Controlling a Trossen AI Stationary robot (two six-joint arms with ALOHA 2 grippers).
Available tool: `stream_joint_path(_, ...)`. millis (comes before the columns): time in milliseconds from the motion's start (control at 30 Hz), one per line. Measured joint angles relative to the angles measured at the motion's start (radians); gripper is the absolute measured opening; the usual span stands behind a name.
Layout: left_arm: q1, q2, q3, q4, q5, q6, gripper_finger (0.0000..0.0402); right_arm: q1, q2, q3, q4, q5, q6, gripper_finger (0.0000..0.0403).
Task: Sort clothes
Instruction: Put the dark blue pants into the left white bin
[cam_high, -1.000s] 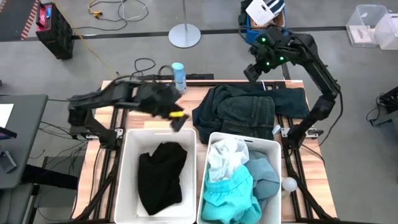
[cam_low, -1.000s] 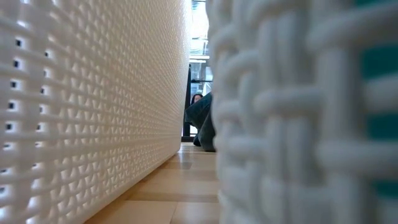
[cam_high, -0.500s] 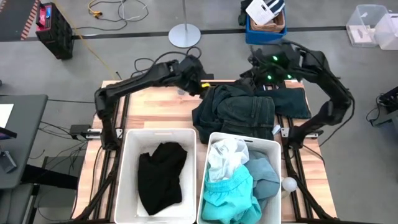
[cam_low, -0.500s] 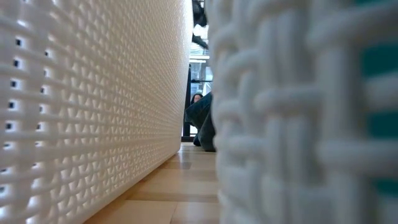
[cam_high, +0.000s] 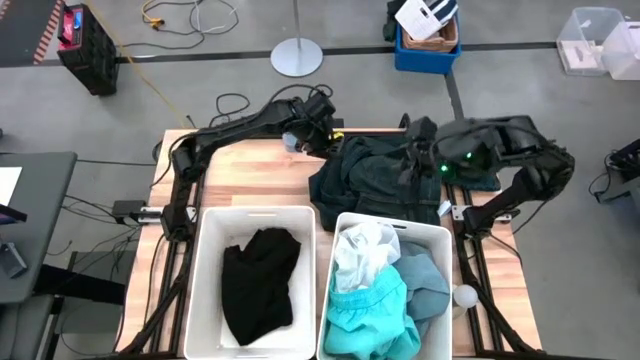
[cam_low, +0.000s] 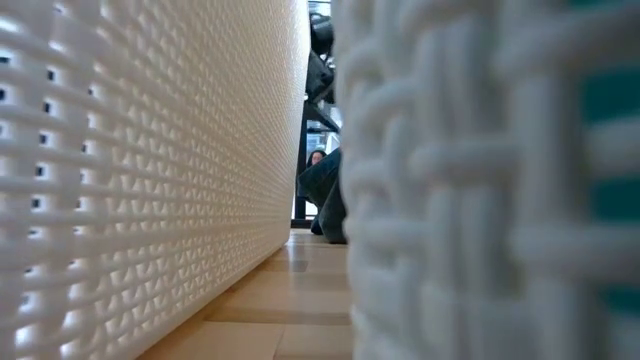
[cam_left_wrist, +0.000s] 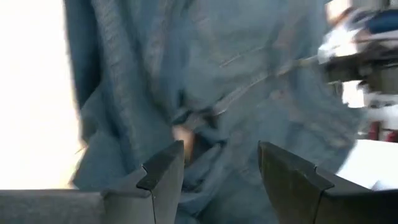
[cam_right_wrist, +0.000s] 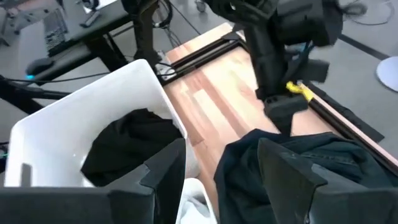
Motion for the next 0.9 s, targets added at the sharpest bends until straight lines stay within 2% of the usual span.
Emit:
stream_joint_path(267,-0.002,0.062,0.0,-0.104,0.012,0.025,0.0199,0.097,0.052,0.0,0.003,0.061,0.048,0.0217)
stream_joint_path(667,-0.009,0.141,-0.001,-0.205,-0.049,0.06,0.0199,0.223,0.069,0.0,0.119,0.116,0.039,0.0217)
stream_joint_path(900,-0.036,0.161,-0.001,-0.139,-0.053,0.065,0.0199,0.276,0.069,0.0,0.12,0.164,0.047,0.0217)
